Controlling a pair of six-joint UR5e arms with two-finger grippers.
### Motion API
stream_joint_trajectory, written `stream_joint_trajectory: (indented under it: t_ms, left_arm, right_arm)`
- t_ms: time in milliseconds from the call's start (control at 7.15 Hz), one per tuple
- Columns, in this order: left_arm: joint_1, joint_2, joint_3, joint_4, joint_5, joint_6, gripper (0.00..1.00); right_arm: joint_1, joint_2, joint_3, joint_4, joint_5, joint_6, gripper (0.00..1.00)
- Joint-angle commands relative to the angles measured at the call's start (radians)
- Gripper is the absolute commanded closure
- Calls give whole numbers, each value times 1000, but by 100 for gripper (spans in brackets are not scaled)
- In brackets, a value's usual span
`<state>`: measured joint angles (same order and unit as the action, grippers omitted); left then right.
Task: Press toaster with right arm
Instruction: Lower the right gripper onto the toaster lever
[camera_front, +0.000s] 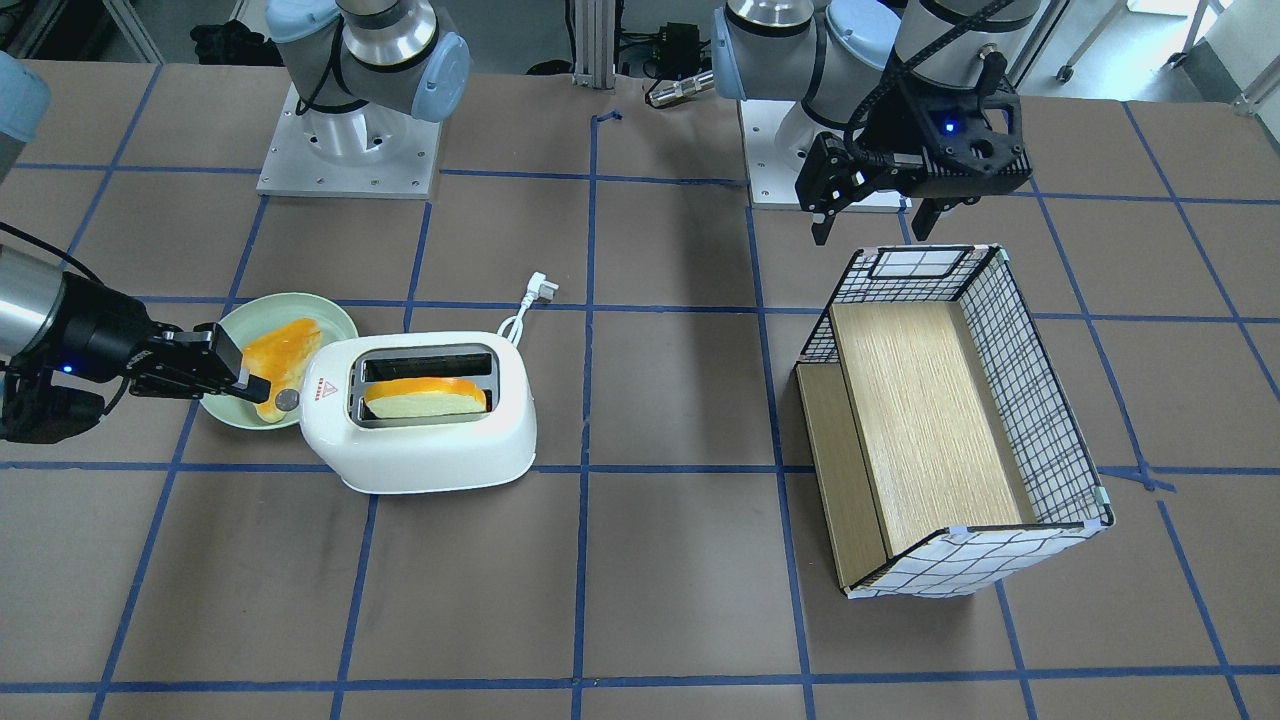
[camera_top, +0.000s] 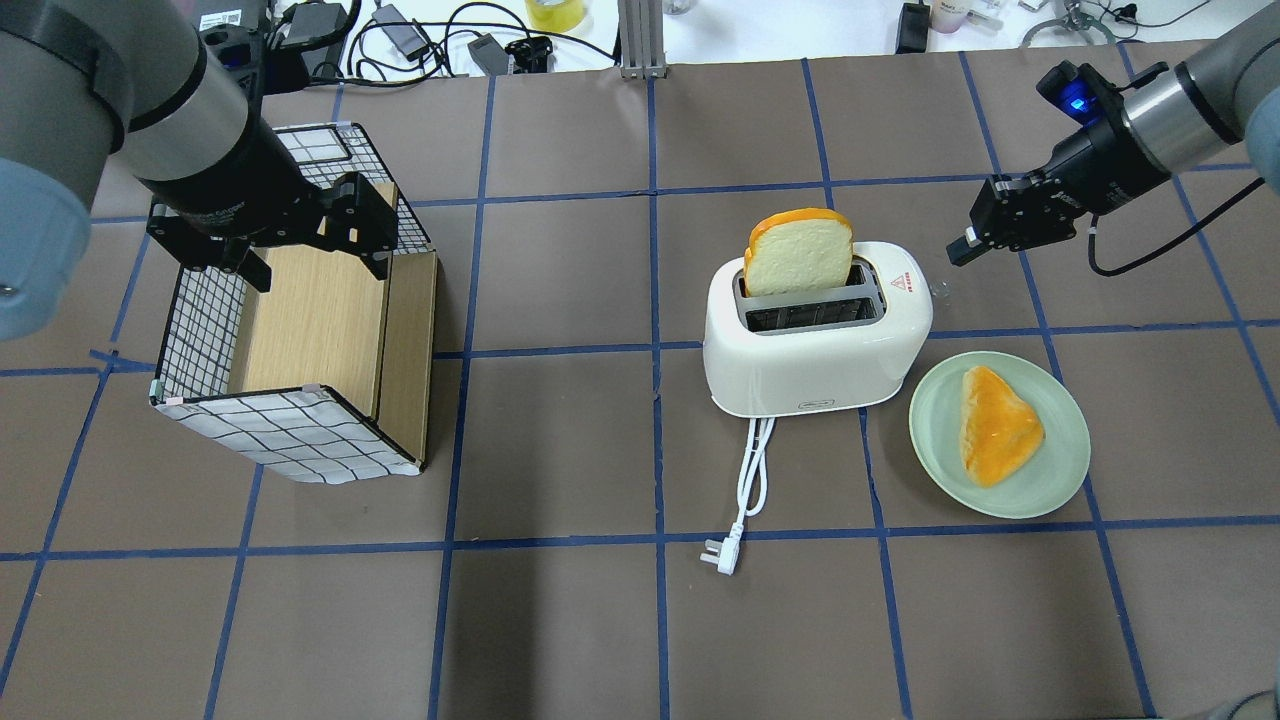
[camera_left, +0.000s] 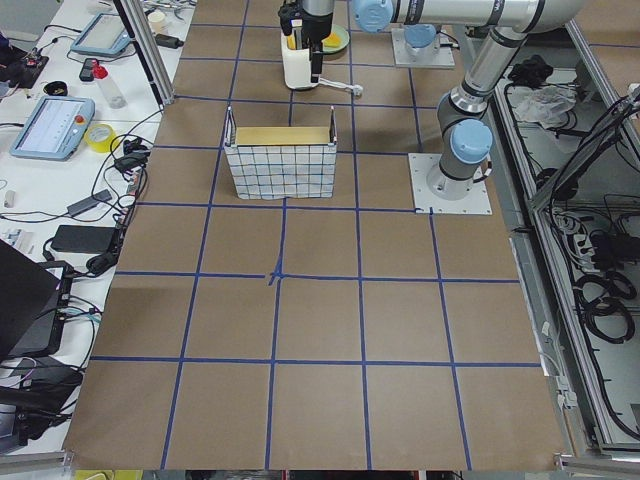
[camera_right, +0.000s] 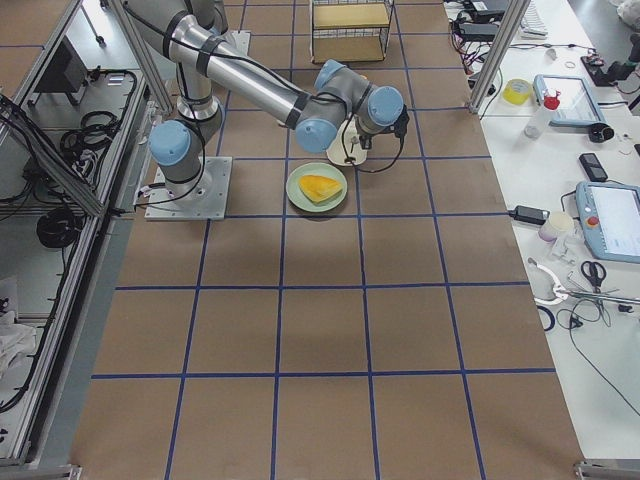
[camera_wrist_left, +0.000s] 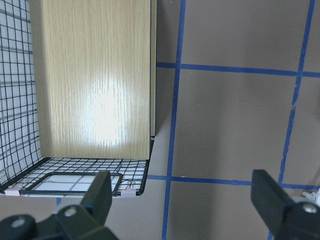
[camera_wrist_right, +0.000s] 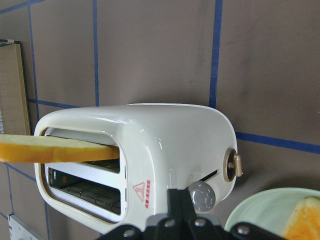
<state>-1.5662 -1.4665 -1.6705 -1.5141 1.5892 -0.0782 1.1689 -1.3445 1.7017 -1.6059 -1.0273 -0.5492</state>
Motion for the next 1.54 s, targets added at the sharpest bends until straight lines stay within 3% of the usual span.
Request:
stream_joint_trajectory:
  t_ms: [0,1398]
  left_arm:
    - [0,0,0,0,0,0,0]
    - [0,0,0,0,0,0,0]
  right_arm:
    - [0,27,1,-2,19,-9,100]
    - [-18,27,53,30,26,-28,100]
